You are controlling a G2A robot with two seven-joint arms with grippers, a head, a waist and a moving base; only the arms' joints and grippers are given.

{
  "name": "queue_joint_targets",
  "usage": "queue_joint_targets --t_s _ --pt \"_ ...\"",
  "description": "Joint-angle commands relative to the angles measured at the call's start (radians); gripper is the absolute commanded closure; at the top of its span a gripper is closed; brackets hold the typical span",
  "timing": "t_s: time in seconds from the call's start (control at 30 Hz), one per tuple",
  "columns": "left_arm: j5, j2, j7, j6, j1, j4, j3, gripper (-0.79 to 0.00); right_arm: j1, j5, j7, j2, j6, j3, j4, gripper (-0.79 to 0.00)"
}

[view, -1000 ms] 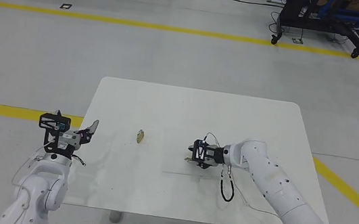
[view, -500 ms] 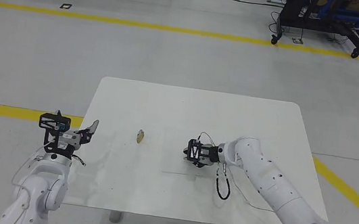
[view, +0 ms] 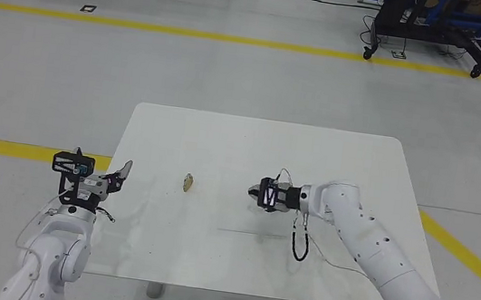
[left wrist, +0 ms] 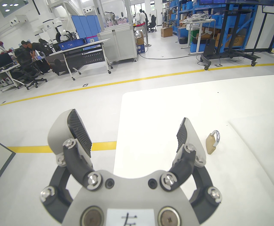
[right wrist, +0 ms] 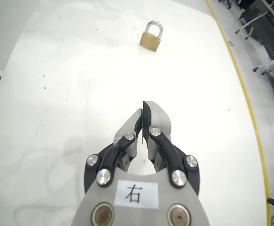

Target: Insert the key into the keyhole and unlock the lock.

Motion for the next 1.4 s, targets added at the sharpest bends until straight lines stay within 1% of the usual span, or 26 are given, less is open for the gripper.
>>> queue_joint_targets --t_s 0.0,0.1,0.17,0.2,0.63,0.7,0.83,0.9,0.93,1.0,1.07,1.33,1.37 --pt "0.0 0.0 0.0 0.0 0.0 0.0 0.0 -0.785 -0.033 0.09 0.011 0.013 -0.008 0.062 -0.03 0.0" --pt "0.0 0.0 0.0 0.0 0.0 0.0 0.0 -0.785 -0.078 0.311 0.01 0.025 -0.035 0.163 -0.047 0.0" --pt "0.0 0.0 0.0 0.0 0.0 0.0 0.0 -0.785 -0.106 0.453 0.022 0.034 -0.074 0.22 -0.042 0.0" --pt "0.0 0.0 0.0 0.0 0.0 0.0 0.0 -0.785 -0.115 0.491 0.028 0.038 -0.093 0.235 -0.044 0.0" --pt "0.0 0.0 0.0 0.0 0.0 0.0 0.0 -0.785 -0.117 0.497 0.026 0.037 -0.091 0.235 -0.044 0.0" --pt "0.0 0.0 0.0 0.0 0.0 0.0 0.0 -0.785 -0.133 0.54 0.021 0.035 -0.07 0.241 -0.022 0.0" --pt "0.0 0.0 0.0 0.0 0.0 0.0 0.0 -0.785 -0.141 0.662 -0.023 0.021 -0.101 0.222 0.015 0.0" --pt "0.0 0.0 0.0 0.0 0.0 0.0 0.0 -0.785 -0.142 0.754 -0.033 0.011 -0.12 0.207 0.05 0.0" --pt "0.0 0.0 0.0 0.0 0.0 0.0 0.0 -0.785 -0.138 0.8 -0.028 0.006 -0.143 0.198 0.059 0.0" --pt "0.0 0.0 0.0 0.0 0.0 0.0 0.0 -0.785 -0.146 0.92 -0.015 -0.001 -0.148 0.166 0.054 0.0" --pt "0.0 0.0 0.0 0.0 0.0 0.0 0.0 -0.785 -0.149 0.998 0.029 0.001 -0.148 0.144 0.041 0.0" --pt "0.001 0.0 -0.001 0.0 -0.001 0.001 0.0 -0.785 -0.149 0.998 0.029 0.001 -0.148 0.144 0.041 0.0" --pt "-0.011 0.0 -0.006 -0.017 -0.004 0.003 0.003 -0.785 -0.149 0.998 0.029 0.001 -0.148 0.144 0.041 0.0"
